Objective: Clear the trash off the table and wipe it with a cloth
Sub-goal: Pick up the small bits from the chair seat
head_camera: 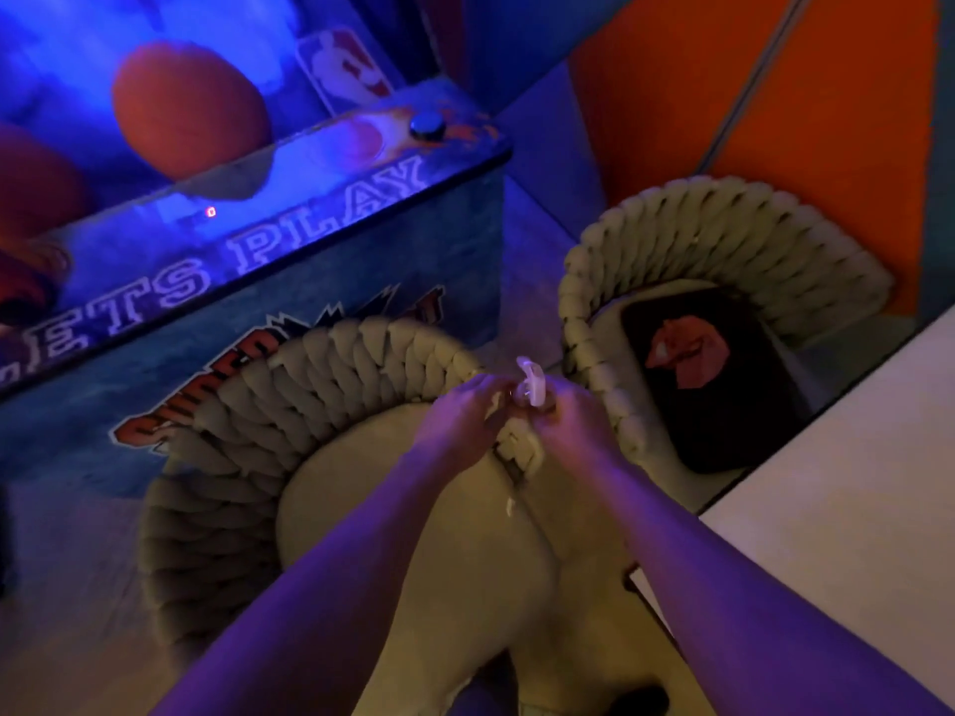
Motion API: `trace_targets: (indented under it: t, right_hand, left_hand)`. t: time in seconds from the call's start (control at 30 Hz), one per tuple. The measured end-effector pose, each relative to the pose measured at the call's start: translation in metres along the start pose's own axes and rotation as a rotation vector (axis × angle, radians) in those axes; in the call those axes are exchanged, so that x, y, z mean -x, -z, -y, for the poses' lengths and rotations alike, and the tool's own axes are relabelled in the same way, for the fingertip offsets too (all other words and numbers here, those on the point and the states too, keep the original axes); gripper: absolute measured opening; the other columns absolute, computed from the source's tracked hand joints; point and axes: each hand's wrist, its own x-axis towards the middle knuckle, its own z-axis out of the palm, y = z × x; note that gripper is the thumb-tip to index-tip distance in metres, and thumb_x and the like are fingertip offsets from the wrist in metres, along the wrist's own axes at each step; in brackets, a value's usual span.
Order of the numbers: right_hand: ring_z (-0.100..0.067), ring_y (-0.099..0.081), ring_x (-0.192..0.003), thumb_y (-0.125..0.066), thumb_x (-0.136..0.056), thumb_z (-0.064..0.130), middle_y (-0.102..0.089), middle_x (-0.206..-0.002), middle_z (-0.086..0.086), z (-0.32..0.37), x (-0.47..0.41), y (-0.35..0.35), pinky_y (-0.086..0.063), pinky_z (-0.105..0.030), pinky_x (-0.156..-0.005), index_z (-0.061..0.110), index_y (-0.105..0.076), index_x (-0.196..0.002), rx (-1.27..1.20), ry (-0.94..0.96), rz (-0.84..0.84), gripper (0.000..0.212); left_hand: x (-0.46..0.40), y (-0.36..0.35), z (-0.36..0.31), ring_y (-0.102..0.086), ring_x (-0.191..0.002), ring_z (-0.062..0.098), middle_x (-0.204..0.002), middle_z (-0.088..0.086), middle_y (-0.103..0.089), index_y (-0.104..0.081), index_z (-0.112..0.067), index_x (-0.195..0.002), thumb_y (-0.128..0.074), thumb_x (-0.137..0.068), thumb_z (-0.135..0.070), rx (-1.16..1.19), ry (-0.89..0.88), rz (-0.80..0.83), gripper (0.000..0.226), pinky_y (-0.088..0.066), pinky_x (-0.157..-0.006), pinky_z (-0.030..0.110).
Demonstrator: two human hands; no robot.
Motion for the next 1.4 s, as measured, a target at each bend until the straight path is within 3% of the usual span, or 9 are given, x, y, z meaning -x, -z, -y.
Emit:
trace_targets:
  t: [0.17, 0.27, 0.5, 0.63, 0.73, 0.93, 1.03, 1.2, 1.4]
  right_hand:
    - [-0.020, -0.067, -0.107, -0.061, -0.078, 0.037, -0.070, -0.118, 0.003, -0.013, 0.017, 0.050, -0.054, -0.034, -0.090, 0.034, -0.066, -0.120, -0.035, -0.059, -0.069, 0.042]
    - [-0.015, -0.066, -0.101, -0.065, -0.085, 0.021, -0.071, -0.112, 0.003, -0.024, 0.037, 0.083, -0.046, -0.021, -0.080, 0.032, -0.065, -0.125, -0.032, -0.116, -0.078, 0.042]
    - [-0.032, -0.066, -0.104, -0.062, -0.080, 0.039, -0.070, -0.116, -0.002, -0.081, 0.110, 0.168, -0.055, -0.042, -0.082, 0.047, -0.052, -0.129, -0.057, -0.167, -0.213, 0.051]
    - [-0.032, -0.067, -0.096, -0.067, -0.085, 0.030, -0.071, -0.110, -0.004, -0.120, 0.156, 0.213, -0.055, -0.041, -0.079, 0.032, -0.062, -0.118, -0.044, -0.179, -0.276, 0.034]
    - [-0.029, -0.067, -0.097, -0.064, -0.085, 0.025, -0.069, -0.115, -0.001, -0.151, 0.195, 0.243, -0.054, -0.039, -0.083, 0.029, -0.062, -0.120, -0.045, -0.225, -0.303, 0.035]
    - [-0.023, -0.065, -0.096, -0.056, -0.092, 0.034, -0.064, -0.118, 0.007, -0.212, 0.282, 0.311, -0.054, -0.042, -0.085, 0.037, -0.062, -0.118, -0.116, -0.272, -0.449, 0.027]
    - [-0.021, -0.065, -0.098, -0.059, -0.093, 0.022, -0.066, -0.116, 0.004, -0.230, 0.321, 0.336, -0.054, -0.041, -0.083, 0.030, -0.063, -0.121, -0.163, -0.289, -0.583, 0.029]
    - [-0.005, -0.064, -0.081, -0.063, -0.092, 0.015, -0.067, -0.109, 0.011, -0.257, 0.370, 0.365, -0.047, -0.013, -0.069, 0.027, -0.062, -0.117, -0.263, -0.349, -0.735, 0.028]
    - [-0.007, -0.065, -0.092, -0.062, -0.096, 0.020, -0.066, -0.111, 0.012, -0.298, 0.401, 0.399, -0.054, -0.027, -0.083, 0.030, -0.060, -0.121, -0.321, -0.399, -0.891, 0.028]
  left_hand:
    - [-0.012, -0.002, -0.057, -0.068, -0.100, 0.026, -0.119, -0.002, -0.068, -0.062, -0.029, -0.126, -0.060, -0.089, -0.028, -0.065, -0.129, -0.014, 0.037, -0.056, -0.077, 0.041]
    - [-0.018, -0.013, -0.092, -0.068, -0.101, 0.025, -0.119, -0.004, -0.068, -0.061, -0.032, -0.128, -0.058, -0.088, -0.031, -0.094, -0.160, 0.003, 0.040, -0.057, -0.077, 0.041]
    - [-0.004, -0.059, -0.204, -0.067, -0.103, 0.031, -0.125, -0.002, -0.066, -0.052, -0.038, -0.131, -0.061, -0.089, -0.031, -0.097, -0.296, 0.067, 0.044, -0.057, -0.080, 0.045]
    - [0.007, -0.092, -0.268, -0.067, -0.104, 0.033, -0.131, 0.005, -0.064, -0.047, -0.036, -0.142, -0.052, -0.089, -0.037, -0.107, -0.354, 0.127, 0.053, -0.057, -0.077, 0.047]
    - [0.023, -0.119, -0.320, -0.069, -0.103, 0.033, -0.134, 0.009, -0.063, -0.052, -0.025, -0.143, -0.060, -0.095, -0.024, -0.101, -0.403, 0.150, 0.049, -0.056, -0.078, 0.042]
    - [0.050, -0.188, -0.421, -0.069, -0.090, 0.014, -0.124, -0.005, -0.068, -0.058, -0.028, -0.132, -0.061, -0.096, -0.015, 0.008, -0.478, 0.233, 0.039, -0.057, -0.082, 0.035]
    - [0.066, -0.213, -0.464, -0.068, -0.097, 0.013, -0.126, -0.007, -0.067, -0.057, -0.027, -0.136, -0.060, -0.098, -0.013, 0.100, -0.506, 0.257, 0.040, -0.058, -0.087, 0.034]
    - [0.082, -0.252, -0.509, -0.066, -0.103, 0.005, -0.123, -0.013, -0.067, -0.055, -0.032, -0.137, -0.060, -0.100, -0.019, 0.164, -0.577, 0.277, 0.040, -0.060, -0.089, 0.032]
    - [0.080, -0.302, -0.570, -0.067, -0.104, 0.003, -0.126, -0.016, -0.066, -0.052, -0.043, -0.135, -0.061, -0.100, -0.032, 0.216, -0.667, 0.319, 0.038, -0.060, -0.090, 0.034]
